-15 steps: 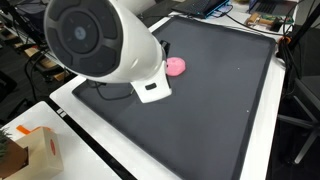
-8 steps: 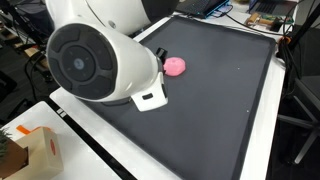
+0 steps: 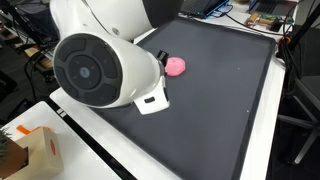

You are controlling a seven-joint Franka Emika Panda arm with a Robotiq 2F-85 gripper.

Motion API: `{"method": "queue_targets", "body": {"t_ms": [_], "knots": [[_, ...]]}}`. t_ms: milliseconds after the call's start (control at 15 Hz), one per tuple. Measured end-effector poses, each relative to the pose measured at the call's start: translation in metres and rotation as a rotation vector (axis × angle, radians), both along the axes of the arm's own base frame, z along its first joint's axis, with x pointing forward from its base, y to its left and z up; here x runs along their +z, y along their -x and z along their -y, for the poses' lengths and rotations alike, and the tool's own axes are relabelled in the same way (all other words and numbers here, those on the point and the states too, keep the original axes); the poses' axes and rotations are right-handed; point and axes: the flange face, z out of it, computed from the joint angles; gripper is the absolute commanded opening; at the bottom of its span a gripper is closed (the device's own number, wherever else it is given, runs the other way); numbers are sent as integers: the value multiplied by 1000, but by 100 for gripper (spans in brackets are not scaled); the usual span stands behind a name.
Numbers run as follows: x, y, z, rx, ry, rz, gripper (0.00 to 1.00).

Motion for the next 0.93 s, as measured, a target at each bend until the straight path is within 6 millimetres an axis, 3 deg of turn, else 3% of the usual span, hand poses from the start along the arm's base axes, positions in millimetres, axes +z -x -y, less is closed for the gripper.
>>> {"method": "queue_targets", "body": {"t_ms": [933], "knots": [[17, -21, -17, -45, 40, -25, 3]]}}
